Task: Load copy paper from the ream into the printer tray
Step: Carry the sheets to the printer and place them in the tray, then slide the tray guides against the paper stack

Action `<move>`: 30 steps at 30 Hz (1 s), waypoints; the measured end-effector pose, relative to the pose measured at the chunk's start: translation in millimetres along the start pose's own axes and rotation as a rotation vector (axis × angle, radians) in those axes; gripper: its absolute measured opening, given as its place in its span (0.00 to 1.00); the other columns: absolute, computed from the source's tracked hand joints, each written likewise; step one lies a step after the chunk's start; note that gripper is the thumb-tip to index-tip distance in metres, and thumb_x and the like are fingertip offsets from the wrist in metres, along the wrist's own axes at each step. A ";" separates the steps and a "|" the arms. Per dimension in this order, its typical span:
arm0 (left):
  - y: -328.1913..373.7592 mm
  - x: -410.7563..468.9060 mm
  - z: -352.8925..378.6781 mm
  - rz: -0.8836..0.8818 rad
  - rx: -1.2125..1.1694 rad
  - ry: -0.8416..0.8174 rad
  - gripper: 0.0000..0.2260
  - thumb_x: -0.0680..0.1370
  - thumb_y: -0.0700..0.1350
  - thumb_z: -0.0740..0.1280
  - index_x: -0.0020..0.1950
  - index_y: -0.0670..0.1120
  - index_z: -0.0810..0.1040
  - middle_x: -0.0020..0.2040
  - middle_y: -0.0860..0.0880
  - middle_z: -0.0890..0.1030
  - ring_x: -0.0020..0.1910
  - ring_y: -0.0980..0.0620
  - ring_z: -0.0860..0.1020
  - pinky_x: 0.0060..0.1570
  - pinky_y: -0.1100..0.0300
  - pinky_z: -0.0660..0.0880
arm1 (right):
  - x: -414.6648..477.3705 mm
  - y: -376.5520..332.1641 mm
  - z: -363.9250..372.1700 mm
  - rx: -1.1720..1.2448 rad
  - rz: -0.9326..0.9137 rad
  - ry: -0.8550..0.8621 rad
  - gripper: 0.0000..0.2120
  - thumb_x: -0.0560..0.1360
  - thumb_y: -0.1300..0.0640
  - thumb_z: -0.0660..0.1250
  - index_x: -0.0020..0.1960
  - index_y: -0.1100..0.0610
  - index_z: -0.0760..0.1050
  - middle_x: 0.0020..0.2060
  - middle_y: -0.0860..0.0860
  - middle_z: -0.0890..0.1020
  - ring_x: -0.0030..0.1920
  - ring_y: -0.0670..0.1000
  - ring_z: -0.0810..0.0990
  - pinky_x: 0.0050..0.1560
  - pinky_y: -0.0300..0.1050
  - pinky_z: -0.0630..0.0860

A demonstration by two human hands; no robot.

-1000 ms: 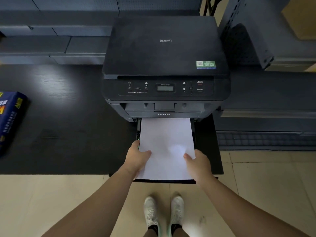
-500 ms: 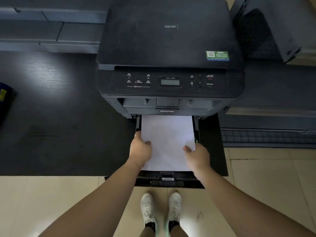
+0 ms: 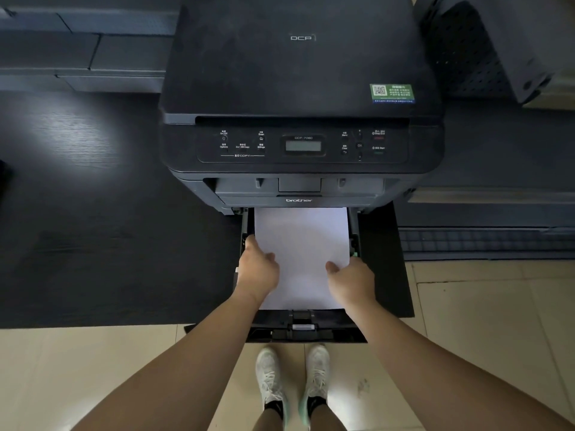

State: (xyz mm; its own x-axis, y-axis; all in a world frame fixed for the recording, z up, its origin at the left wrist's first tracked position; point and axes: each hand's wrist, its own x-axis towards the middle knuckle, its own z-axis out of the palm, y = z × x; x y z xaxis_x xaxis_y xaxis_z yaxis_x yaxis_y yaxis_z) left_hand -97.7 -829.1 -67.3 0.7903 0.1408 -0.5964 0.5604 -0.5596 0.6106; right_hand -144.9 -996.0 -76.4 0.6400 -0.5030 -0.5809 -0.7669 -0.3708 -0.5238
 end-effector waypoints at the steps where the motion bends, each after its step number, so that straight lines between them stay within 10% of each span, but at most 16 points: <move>1: 1.0 -3.0 -1.2 0.001 -0.001 0.007 0.25 0.81 0.37 0.62 0.77 0.41 0.58 0.45 0.48 0.75 0.38 0.52 0.76 0.33 0.56 0.76 | -0.9 0.3 -1.1 -0.002 0.009 -0.011 0.18 0.78 0.53 0.66 0.59 0.66 0.75 0.54 0.61 0.82 0.53 0.62 0.81 0.43 0.44 0.71; 10: -5.8 -40.9 -13.2 0.034 0.168 0.066 0.22 0.79 0.33 0.62 0.74 0.40 0.66 0.69 0.40 0.71 0.61 0.43 0.77 0.50 0.60 0.72 | -35.0 20.5 -21.6 -0.039 -0.119 0.051 0.14 0.78 0.61 0.64 0.64 0.61 0.75 0.44 0.55 0.83 0.34 0.47 0.77 0.31 0.35 0.70; 30: -19.0 -42.6 -45.0 0.061 0.182 0.144 0.15 0.77 0.38 0.65 0.63 0.42 0.77 0.55 0.43 0.82 0.46 0.46 0.77 0.43 0.55 0.74 | -17.3 27.3 -51.8 -0.236 -0.243 0.113 0.14 0.76 0.53 0.69 0.57 0.59 0.81 0.48 0.54 0.86 0.36 0.48 0.80 0.31 0.32 0.67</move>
State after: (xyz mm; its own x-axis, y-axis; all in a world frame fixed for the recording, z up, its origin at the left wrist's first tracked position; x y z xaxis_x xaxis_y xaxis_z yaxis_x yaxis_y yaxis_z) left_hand -130.9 -787.8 -30.0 0.8559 0.2094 -0.4728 0.4667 -0.7068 0.5317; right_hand -179.4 -1037.9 -48.5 0.8057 -0.4564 -0.3774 -0.5914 -0.6539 -0.4718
